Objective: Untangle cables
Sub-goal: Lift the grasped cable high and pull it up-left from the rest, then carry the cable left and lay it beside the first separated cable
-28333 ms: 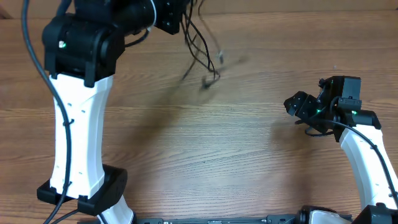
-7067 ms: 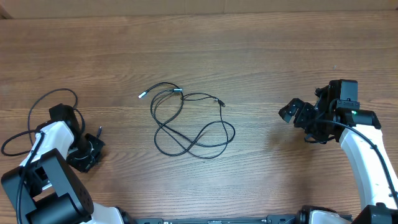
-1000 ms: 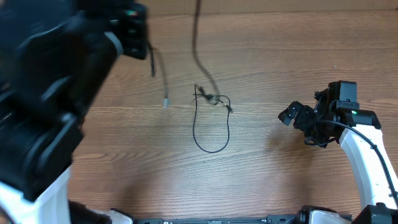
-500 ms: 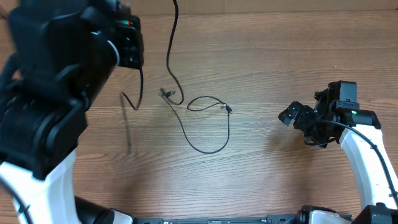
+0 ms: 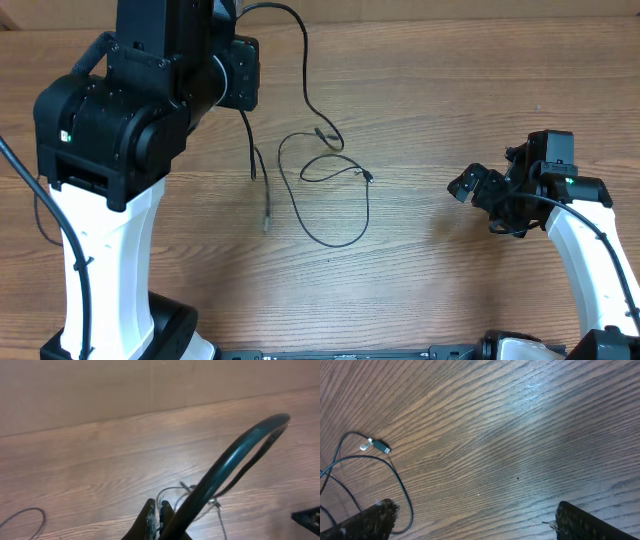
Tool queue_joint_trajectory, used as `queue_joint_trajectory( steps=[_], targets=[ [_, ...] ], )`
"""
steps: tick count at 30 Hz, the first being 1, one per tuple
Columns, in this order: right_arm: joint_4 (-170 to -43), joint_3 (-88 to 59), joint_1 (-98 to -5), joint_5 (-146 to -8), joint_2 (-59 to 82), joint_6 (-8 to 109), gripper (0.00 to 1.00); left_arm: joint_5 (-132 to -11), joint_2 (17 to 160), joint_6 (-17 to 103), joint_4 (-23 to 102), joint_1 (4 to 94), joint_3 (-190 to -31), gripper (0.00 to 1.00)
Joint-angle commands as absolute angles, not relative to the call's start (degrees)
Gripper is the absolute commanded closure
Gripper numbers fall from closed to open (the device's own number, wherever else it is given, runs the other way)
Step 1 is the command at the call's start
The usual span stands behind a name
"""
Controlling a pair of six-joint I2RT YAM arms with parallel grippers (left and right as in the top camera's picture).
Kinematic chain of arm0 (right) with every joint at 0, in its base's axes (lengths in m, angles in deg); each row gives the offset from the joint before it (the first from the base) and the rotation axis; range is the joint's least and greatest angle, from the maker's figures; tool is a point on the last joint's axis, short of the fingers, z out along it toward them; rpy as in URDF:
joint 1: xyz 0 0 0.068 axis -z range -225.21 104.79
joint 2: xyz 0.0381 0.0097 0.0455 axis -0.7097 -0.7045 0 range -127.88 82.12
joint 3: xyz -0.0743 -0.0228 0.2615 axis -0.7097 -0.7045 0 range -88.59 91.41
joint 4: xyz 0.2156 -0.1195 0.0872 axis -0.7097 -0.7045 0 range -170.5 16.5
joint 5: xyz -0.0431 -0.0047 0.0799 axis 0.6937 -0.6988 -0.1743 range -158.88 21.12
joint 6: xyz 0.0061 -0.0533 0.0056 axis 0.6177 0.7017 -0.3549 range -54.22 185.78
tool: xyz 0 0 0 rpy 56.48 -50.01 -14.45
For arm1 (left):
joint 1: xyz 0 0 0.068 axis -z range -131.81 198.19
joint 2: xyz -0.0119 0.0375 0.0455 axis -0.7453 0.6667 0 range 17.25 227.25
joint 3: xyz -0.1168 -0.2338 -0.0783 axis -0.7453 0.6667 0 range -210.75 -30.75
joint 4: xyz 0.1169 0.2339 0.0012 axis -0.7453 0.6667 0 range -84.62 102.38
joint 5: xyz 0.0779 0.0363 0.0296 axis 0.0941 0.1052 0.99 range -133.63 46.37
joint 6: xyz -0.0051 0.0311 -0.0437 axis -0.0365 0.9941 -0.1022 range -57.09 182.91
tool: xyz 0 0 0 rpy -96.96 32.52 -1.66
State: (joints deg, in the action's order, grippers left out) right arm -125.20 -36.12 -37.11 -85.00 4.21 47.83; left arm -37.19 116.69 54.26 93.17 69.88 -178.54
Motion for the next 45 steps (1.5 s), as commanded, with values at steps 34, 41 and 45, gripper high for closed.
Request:
queue_joint_trajectory(
  steps=[34, 41, 45],
  targets=[
    [-125.07, -36.12, -37.55, -85.06, 3.93, 48.11, 0.0, 2.94, 119.36, 36.95, 95.64, 46.08, -178.99, 0.96],
    [-125.09, -36.12, -37.55, -85.06, 3.93, 48.09, 0.0, -8.75, 119.38, 35.4, 89.36, 28.7, -178.99, 0.96],
    [-125.09, -36.12, -37.55, -85.06, 3.93, 48.09, 0.0, -20.73, 119.71, 35.42, 89.63, 22.78, -178.97, 0.96]
  ],
)
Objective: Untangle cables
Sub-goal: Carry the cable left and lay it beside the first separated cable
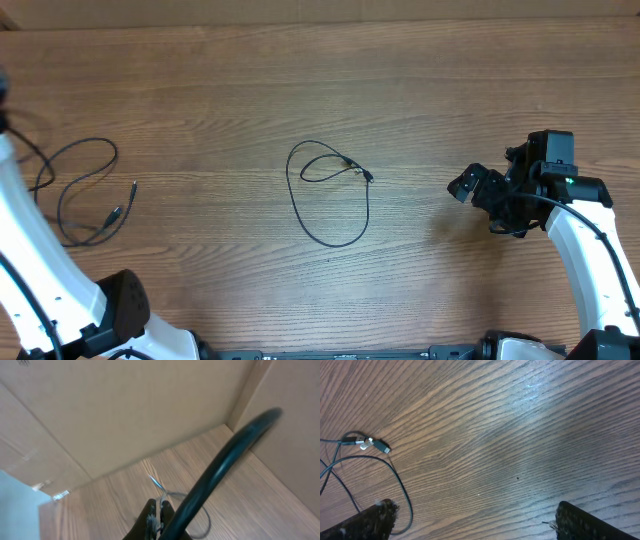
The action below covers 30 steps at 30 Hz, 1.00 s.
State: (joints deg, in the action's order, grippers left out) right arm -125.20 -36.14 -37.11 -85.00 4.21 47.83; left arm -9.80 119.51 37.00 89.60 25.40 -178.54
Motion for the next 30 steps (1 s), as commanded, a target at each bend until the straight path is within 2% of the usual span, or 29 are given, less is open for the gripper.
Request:
queue_joint_trajectory(
  steps=[1, 4, 30],
  targets=[
    [-125.07, -36.12, -37.55, -85.08, 3.93, 48.07, 0.0, -22.94, 119.84, 35.44, 89.97, 21.95, -178.97, 0.96],
    [-125.11, -36.12, -37.55, -85.08, 3.93, 48.07, 0.0, -26.79, 120.15, 35.47, 91.16, 20.59, -178.97, 0.95],
    [-125.29, -36.12, -37.55, -85.06, 3.93, 48.09, 0.0, -26.72, 120.87, 35.47, 91.0, 20.46, -178.97, 0.96]
  ],
)
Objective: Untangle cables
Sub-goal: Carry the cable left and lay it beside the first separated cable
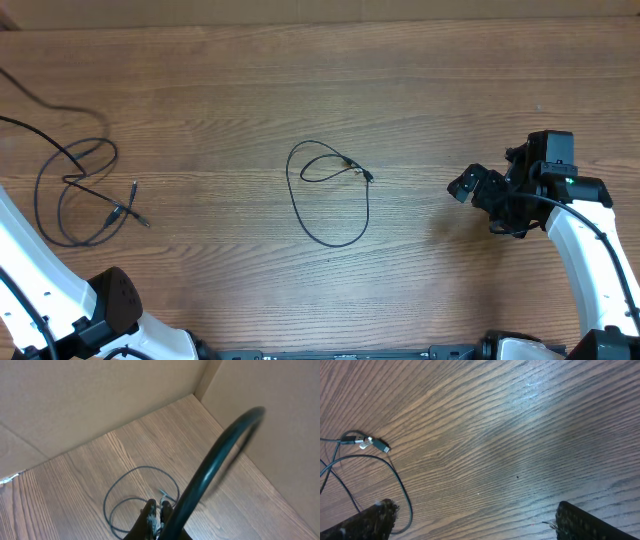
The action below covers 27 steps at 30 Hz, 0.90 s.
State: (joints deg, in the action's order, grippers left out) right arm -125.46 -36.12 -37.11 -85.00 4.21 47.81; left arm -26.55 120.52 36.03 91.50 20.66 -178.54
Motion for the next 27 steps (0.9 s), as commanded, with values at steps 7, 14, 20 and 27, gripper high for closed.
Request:
queue_joint_trajectory(
  steps=[7, 14, 20, 27],
  targets=[
    [-125.31, -36.12, -37.55, -85.06, 3.93, 48.09, 0.0, -26.72, 120.87, 35.47, 90.39, 20.46, -178.97, 0.96],
    [-125.36, -36.12, -37.55, -85.06, 3.93, 48.07, 0.0, -26.72, 120.87, 35.47, 90.43, 20.46, -178.97, 0.96],
    [-125.49, -36.12, -37.55, -85.06, 3.95, 48.09, 0.0, -26.72, 120.89, 35.47, 90.65, 20.46, -178.97, 0.96],
    [-125.51, -36.12, -37.55, -85.06, 3.95, 48.09, 0.0, -26.72, 120.89, 35.47, 90.83, 20.46, -178.97, 0.96]
  ],
)
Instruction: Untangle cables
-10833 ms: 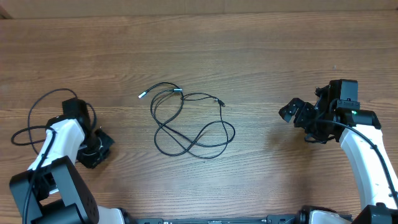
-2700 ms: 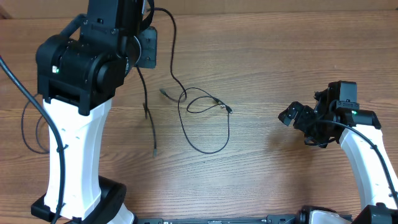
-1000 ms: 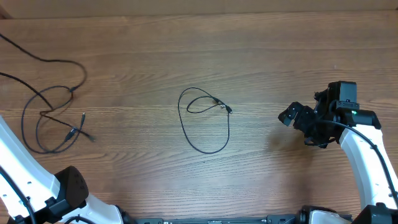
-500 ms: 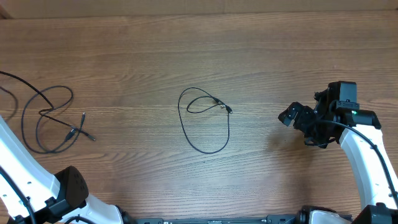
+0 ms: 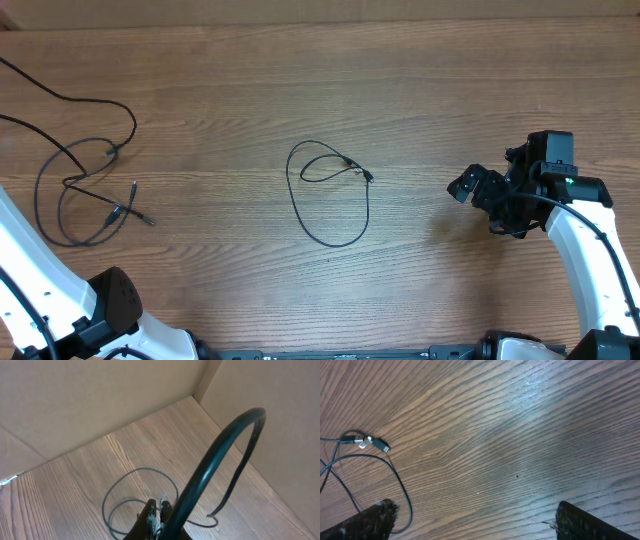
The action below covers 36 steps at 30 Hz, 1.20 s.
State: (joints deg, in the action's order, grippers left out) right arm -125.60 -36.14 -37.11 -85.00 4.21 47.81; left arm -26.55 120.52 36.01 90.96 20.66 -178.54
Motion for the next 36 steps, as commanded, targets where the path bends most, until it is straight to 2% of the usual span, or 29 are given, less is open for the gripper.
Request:
queue_joint_trajectory(
  steps=[1, 14, 15, 16, 18, 19, 22, 36],
  targets=[
    [-125.51, -36.12, -37.55, -85.06, 3.93, 48.09, 0.0, -26.72, 120.89, 35.47, 90.81, 20.46, -178.97, 0.96],
    [-125.53, -36.12, -37.55, -85.06, 3.93, 48.09, 0.0, -26.72, 120.89, 35.47, 90.83, 20.46, -178.97, 0.96],
    [-125.53, -36.12, -37.55, -85.06, 3.93, 48.09, 0.0, -26.74, 120.89, 35.47, 90.83, 20.46, -178.97, 0.92],
    [-125.53, -36.12, -37.55, -85.06, 3.93, 48.09, 0.0, -26.72, 120.89, 35.47, 90.83, 20.46, -178.97, 0.83],
    [-125.53, -36.12, -37.55, -85.06, 3.95, 48.09, 0.0, -26.74, 120.89, 35.49, 90.85, 20.46, -178.97, 0.54],
    [-125.53, -36.12, -37.55, -85.06, 3.95, 48.09, 0.0, -26.74, 120.89, 35.49, 90.85, 20.46, -178.97, 0.44],
    [-125.53, -36.12, -37.55, -85.06, 3.93, 48.09, 0.0, -26.74, 120.89, 35.49, 90.87, 20.46, -178.97, 0.36],
    [-125.7, -36.12, -37.55, -85.06, 3.93, 48.09, 0.0, -30.07, 120.89, 35.44, 92.55, 20.46, -178.97, 0.35]
  ],
)
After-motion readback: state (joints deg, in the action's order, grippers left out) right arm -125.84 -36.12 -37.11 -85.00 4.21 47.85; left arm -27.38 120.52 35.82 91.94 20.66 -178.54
